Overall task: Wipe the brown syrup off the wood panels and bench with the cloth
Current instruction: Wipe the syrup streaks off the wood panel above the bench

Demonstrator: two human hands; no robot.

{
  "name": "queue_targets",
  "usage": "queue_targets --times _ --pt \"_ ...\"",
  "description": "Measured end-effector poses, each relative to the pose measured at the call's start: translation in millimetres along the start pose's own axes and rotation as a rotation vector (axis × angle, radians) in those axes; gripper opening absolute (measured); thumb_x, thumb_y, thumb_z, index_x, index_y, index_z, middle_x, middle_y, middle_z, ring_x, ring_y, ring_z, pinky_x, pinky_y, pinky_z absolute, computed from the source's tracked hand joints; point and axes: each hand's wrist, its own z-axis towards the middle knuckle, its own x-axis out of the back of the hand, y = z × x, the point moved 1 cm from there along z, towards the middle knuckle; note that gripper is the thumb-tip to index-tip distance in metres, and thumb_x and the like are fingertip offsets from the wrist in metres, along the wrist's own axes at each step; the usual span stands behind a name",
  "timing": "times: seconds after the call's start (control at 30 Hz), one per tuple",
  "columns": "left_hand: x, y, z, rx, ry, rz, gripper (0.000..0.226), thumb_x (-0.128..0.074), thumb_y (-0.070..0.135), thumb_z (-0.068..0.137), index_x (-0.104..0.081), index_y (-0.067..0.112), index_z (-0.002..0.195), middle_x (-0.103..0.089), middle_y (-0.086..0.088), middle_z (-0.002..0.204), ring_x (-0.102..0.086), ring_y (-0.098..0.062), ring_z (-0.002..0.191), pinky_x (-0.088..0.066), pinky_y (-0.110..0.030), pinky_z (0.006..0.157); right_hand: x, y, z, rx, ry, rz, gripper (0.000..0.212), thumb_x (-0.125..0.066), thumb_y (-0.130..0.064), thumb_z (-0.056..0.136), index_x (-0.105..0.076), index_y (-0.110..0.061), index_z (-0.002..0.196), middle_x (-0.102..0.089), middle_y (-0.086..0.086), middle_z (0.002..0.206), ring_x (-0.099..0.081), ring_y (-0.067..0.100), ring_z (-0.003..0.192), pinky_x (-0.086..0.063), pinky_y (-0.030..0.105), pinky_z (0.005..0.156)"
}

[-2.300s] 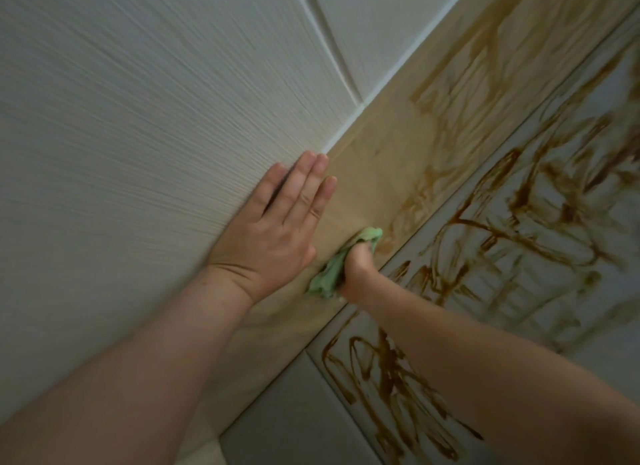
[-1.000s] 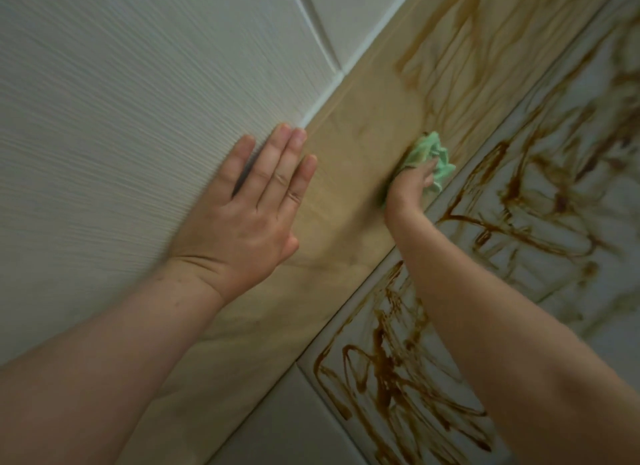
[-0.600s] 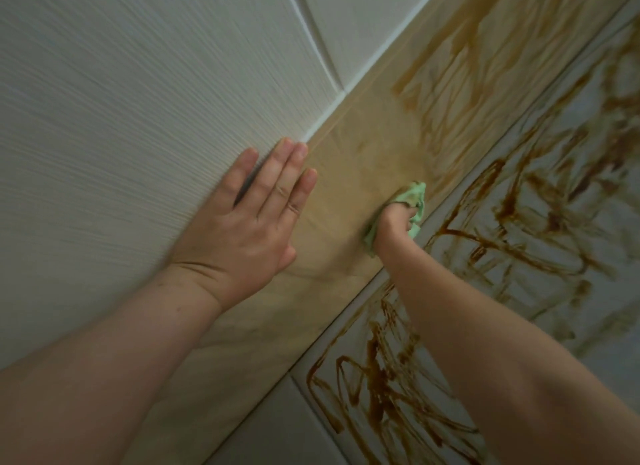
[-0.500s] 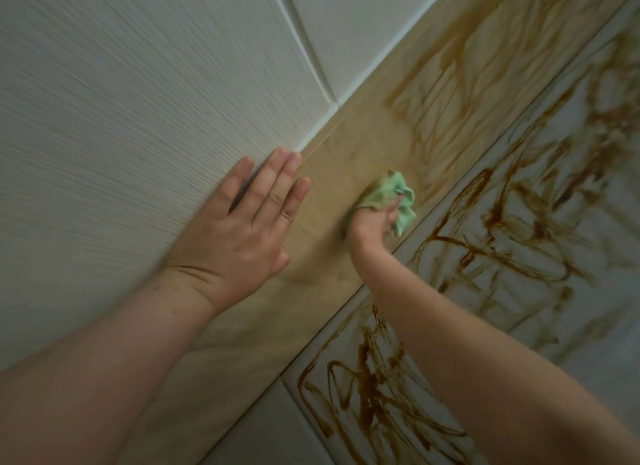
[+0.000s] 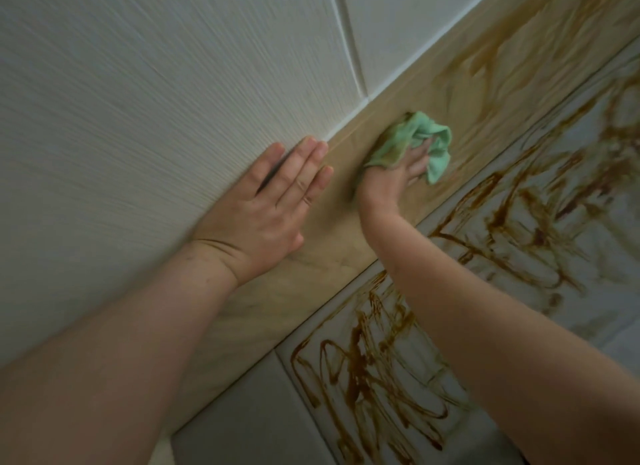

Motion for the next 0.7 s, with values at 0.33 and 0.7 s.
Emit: queue_targets --times 0.33,0.7 --pt "42.1 4.0 11.1 0.109 -0.211 -0.219 0.088 -0.056 0.043 0.086 -0.029 0.004 0.160 -0.008 -0.028 0.168 -0.008 -0.040 0.157 0.002 -0.054 0.128 54.1 -89.8 96.0 -0.006 0.077 -0.037 0.066 -0.027 -0.045 0.111 0.008 -0.032 0.165 0.007 0.008 0.173 -0.003 0.038 0.158 -0.006 0.058 0.127" --pt "70.9 -11.5 216.0 0.027 -0.137 -0.047 0.087 -0.027 0.042 0.095 0.006 -0.009 0.157 0.014 -0.030 0.166 0.013 -0.044 0.156 0.015 -0.052 0.125 70.2 -29.2 67.6 0.014 -0.332 -0.091 0.079 -0.037 -0.060 0.106 0.017 -0.041 0.161 0.031 -0.004 0.167 0.017 0.029 0.157 -0.008 0.057 0.128"
